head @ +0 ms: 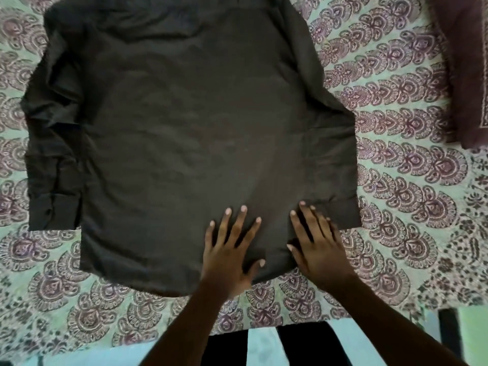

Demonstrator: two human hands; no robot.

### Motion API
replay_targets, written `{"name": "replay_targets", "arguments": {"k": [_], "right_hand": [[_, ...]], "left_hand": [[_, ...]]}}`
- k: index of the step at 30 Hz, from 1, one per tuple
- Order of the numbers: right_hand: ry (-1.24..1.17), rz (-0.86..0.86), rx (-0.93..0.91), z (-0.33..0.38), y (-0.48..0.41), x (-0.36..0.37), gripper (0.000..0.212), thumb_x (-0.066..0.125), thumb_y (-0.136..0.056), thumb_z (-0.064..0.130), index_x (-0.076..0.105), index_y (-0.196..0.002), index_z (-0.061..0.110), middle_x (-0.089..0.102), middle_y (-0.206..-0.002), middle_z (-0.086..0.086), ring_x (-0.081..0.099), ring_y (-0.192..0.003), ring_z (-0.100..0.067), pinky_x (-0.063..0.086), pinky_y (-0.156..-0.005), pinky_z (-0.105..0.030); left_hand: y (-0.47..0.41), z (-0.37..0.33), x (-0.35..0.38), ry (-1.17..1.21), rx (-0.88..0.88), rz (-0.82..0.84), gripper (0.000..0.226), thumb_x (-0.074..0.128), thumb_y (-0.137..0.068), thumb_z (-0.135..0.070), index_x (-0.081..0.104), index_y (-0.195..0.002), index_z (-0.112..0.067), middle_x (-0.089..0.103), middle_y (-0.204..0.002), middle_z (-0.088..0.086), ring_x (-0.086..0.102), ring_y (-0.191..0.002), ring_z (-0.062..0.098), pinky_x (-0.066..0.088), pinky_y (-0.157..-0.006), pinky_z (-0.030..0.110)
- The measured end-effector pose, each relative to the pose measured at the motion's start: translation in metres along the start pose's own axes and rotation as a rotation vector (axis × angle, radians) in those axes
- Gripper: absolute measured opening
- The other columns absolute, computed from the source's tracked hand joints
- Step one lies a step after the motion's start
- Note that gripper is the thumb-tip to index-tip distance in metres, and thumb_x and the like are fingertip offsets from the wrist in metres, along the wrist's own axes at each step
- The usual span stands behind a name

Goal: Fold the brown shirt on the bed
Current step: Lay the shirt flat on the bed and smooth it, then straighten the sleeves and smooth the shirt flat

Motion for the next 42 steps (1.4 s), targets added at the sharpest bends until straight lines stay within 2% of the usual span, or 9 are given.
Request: {"name": "replay_targets", "arguments": {"k": [7, 13, 17, 21, 25, 29, 33, 38, 42], "right_hand": [[-0.096, -0.072, -0.096, -0.024, 0.018, -0.017, 0.058, 0.047, -0.097, 0.051, 0.053, -0.147, 0.021, 0.036, -0.162, -0.012, 0.040, -0.137, -0.035, 0.045, -0.104, -0.059], [-0.458, -0.162, 0.634, -0.105, -0.032, -0.050, 0.076, 0.062, -0.093, 0.060, 0.038, -0.149, 0.014, 0.039, -0.149, -0.019, 0.038, -0.134, -0.042, 0.036, -0.106, -0.067], [-0.743, -0.069, 0.783, -0.128, -0.065, -0.048, 0.066, 0.088, -0.075, 0.041, 0.051, -0.124, 0.017, 0.066, -0.122, -0.013, 0.060, -0.117, -0.036, 0.047, -0.102, -0.056], [-0.900, -0.110, 0.686, -0.146, -0.071, -0.074, 0.015, 0.077, -0.080, 0.011, 0.067, -0.091, 0.014, 0.073, -0.084, -0.009, 0.070, -0.083, -0.033, 0.053, -0.071, -0.037], [-0.597, -0.455, 0.370, -0.179, -0.064, -0.141, 0.017, 0.068, -0.081, -0.001, 0.065, -0.096, 0.008, 0.060, -0.084, -0.010, 0.056, -0.077, -0.029, 0.032, -0.065, -0.028], [-0.266, -0.469, -0.089, -0.204, -0.057, -0.186, 0.037, 0.067, -0.067, -0.004, 0.073, -0.100, 0.009, 0.060, -0.083, -0.010, 0.056, -0.073, -0.029, 0.048, -0.061, -0.035], [-0.250, -0.312, -0.263, -0.243, -0.055, -0.182, 0.042, 0.075, -0.069, 0.012, 0.074, -0.111, 0.017, 0.060, -0.087, -0.003, 0.059, -0.074, -0.024, 0.053, -0.059, -0.032], [-0.903, -0.437, 0.249, -0.297, -0.056, -0.177, 0.053, 0.058, -0.094, 0.059, 0.064, -0.123, 0.015, 0.063, -0.098, 0.004, 0.063, -0.087, -0.006, 0.048, -0.066, -0.014], [-1.499, -0.171, 0.779, -0.307, -0.092, -0.141, 0.112, 0.042, -0.065, 0.101, 0.047, -0.147, 0.025, 0.059, -0.133, -0.002, 0.058, -0.117, -0.021, 0.051, -0.086, -0.035]], "left_hand": [[0.000, -0.018, -0.004, 0.009, -0.169, 0.066, 0.095, 0.059, -0.074, -0.069, 0.027, -0.158, -0.038, 0.012, -0.171, 0.002, 0.017, -0.153, 0.036, 0.023, -0.116, 0.063], [-0.078, -0.065, -0.033, 0.144, -0.144, -0.068, 0.072, 0.055, -0.094, -0.049, 0.032, -0.157, -0.022, 0.026, -0.166, -0.001, 0.034, -0.147, 0.027, 0.039, -0.112, 0.049], [-0.124, -0.095, -0.045, 0.004, -0.143, 0.097, 0.079, 0.064, -0.083, -0.061, 0.036, -0.151, -0.033, 0.028, -0.155, -0.002, 0.032, -0.141, 0.028, 0.040, -0.109, 0.052], [-0.155, -0.112, -0.066, 0.176, -0.423, 0.064, 0.047, 0.068, -0.085, -0.046, 0.059, -0.127, -0.030, 0.048, -0.135, 0.002, 0.049, -0.125, 0.030, 0.044, -0.102, 0.048], [-0.200, -0.146, -0.086, 0.971, -0.672, -0.015, 0.015, 0.066, -0.097, -0.035, 0.070, -0.105, -0.022, 0.074, -0.116, 0.011, 0.068, -0.105, 0.030, 0.049, -0.082, 0.033], [-0.255, -0.221, -0.103, 1.841, -0.660, 0.217, 0.050, 0.058, -0.093, -0.057, 0.066, -0.116, -0.014, 0.069, -0.114, 0.012, 0.065, -0.100, 0.029, 0.050, -0.090, 0.043], [-0.308, -0.270, -0.121, 2.048, -0.593, 0.069, 0.052, 0.072, -0.092, -0.034, 0.060, -0.126, 0.004, 0.071, -0.114, 0.018, 0.070, -0.098, 0.031, 0.058, -0.089, 0.042], [-0.337, -0.289, -0.129, 2.178, -0.692, -0.039, 0.039, 0.057, -0.104, -0.021, 0.059, -0.139, -0.004, 0.067, -0.133, 0.021, 0.069, -0.114, 0.035, 0.064, -0.078, 0.048], [-0.341, -0.295, -0.147, 2.391, -0.543, -0.026, 0.038, 0.044, -0.109, -0.024, 0.065, -0.129, -0.001, 0.071, -0.125, 0.022, 0.071, -0.109, 0.036, 0.060, -0.090, 0.055]]}}
Point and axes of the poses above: each hand's wrist, its own y-axis away from the middle knuckle, its own x-axis out of the palm, z = x × y, the point moved 5 cm from there along -y, towards the middle knuckle
